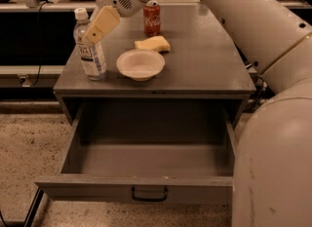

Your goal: Place blue plastic bottle into top drawer

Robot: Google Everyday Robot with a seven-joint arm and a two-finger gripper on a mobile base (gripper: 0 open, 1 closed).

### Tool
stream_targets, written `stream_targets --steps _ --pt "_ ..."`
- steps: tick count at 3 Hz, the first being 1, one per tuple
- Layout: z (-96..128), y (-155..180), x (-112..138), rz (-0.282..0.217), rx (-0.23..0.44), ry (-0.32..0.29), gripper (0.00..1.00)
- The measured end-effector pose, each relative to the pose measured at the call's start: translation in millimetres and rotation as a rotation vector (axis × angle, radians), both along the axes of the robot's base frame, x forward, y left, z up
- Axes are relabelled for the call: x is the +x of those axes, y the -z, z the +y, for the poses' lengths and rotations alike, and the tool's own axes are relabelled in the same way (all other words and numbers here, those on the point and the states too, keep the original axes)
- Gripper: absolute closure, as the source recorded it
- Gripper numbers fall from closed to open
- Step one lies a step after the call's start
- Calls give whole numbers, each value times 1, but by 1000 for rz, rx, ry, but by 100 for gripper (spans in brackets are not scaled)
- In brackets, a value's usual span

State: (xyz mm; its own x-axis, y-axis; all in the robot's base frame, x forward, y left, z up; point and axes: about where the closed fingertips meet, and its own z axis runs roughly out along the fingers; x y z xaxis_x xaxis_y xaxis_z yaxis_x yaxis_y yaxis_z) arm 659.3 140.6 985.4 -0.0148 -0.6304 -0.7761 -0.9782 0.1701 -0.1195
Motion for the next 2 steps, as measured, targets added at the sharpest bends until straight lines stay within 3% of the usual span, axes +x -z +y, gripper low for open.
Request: stream_targets --steps 1,2 --pt "33 23 -5 18 -9 -10 0" --pt "57 36 -2 31 11 -12 15"
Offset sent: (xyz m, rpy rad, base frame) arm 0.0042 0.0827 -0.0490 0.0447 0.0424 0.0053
